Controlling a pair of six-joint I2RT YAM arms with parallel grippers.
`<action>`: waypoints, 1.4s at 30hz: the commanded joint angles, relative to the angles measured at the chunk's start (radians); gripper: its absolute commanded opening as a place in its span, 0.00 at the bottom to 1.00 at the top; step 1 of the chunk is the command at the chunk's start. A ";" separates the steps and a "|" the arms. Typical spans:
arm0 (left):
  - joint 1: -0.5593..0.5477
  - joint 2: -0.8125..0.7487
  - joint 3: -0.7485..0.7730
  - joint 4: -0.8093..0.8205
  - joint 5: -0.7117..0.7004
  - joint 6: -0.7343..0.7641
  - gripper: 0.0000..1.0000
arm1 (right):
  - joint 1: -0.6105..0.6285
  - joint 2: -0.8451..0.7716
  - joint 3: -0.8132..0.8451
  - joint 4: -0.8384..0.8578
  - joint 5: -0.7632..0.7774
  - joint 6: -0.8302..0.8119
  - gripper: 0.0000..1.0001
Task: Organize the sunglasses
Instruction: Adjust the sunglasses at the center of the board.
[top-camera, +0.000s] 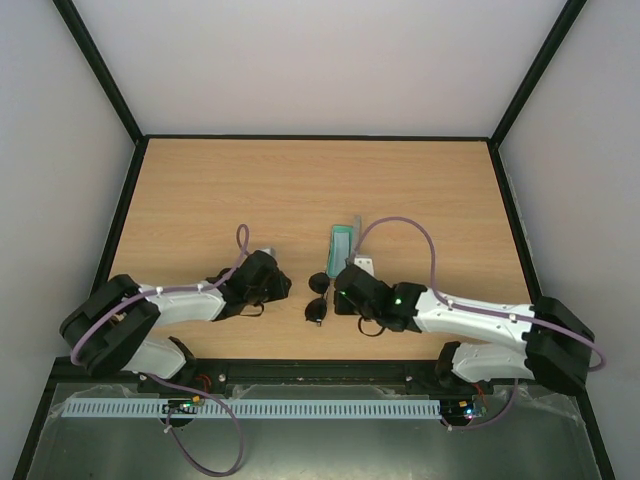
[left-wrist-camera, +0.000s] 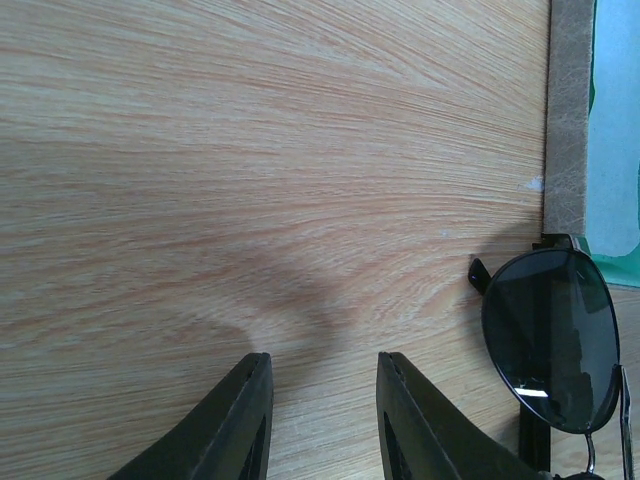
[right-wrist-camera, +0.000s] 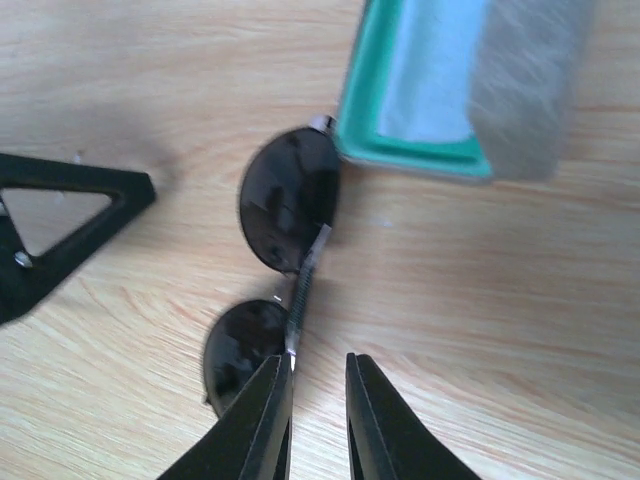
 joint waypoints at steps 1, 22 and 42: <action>0.006 -0.008 -0.045 -0.064 -0.009 0.010 0.32 | 0.001 0.099 0.128 -0.118 0.043 0.012 0.15; 0.088 -0.092 -0.102 -0.042 0.054 0.055 0.33 | -0.022 0.390 0.417 -0.322 0.062 -0.028 0.29; 0.114 -0.042 -0.105 -0.001 0.086 0.070 0.33 | -0.007 0.529 0.417 -0.252 0.024 -0.046 0.20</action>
